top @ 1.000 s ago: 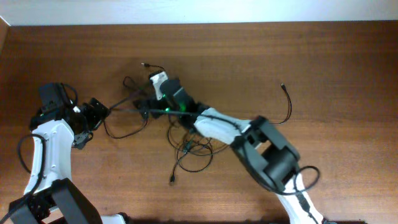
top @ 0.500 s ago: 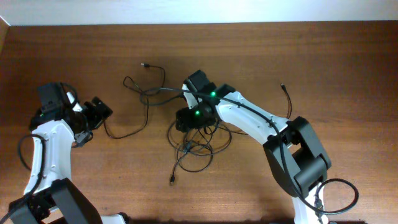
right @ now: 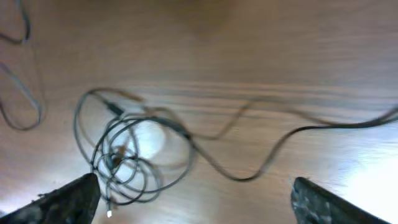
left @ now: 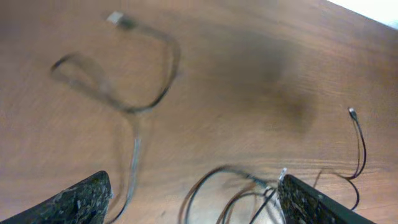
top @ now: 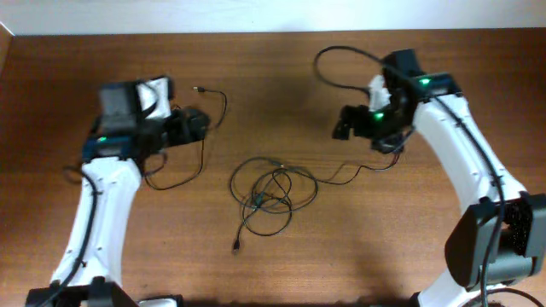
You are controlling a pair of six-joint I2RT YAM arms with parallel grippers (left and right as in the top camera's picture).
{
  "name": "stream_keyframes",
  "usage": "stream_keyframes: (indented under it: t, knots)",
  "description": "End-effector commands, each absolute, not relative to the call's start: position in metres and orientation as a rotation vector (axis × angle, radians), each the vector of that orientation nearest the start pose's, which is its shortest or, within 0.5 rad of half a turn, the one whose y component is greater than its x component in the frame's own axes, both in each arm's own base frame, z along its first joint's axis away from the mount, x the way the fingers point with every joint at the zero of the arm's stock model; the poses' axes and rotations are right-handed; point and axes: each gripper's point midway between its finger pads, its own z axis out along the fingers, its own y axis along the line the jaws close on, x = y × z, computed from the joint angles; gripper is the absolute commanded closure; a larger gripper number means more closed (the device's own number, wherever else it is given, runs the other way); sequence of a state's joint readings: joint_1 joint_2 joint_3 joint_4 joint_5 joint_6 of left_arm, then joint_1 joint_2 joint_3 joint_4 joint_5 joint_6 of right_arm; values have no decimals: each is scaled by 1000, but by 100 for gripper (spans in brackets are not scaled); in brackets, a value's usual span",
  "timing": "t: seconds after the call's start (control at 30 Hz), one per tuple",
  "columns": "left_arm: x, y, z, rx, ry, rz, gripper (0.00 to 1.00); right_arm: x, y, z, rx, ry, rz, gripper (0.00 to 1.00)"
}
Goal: Untangle cables
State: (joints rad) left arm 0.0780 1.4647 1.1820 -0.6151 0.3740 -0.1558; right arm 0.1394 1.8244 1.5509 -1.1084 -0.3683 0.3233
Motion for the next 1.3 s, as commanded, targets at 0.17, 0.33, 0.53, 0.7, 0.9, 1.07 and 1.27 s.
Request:
stream_keyframes:
  t: [0.17,0.33,0.53,0.7,0.9,1.07,1.27]
  knots:
    - [446,-86,186,34,2394,-168,100,379,71,125,379,2951,571,1]
    - [460,-80,136,54,2481,-79,100,379,72,125,379,2951,571,2]
    - [479,-44,148,-90,2412,44,35,379,72,125,377,2952,571,2]
    - [489,-12,151,-305,2372,19,23,379,72,125,377,2952,571,2]
    - [486,9,99,-630,2437,-43,25,379,72,125,377,2952,571,2]
    - [485,12,89,-665,2449,-47,41,379,72,125,377,2952,571,1]
    - [486,11,58,-671,2503,-28,94,379,72,125,377,2952,571,2]
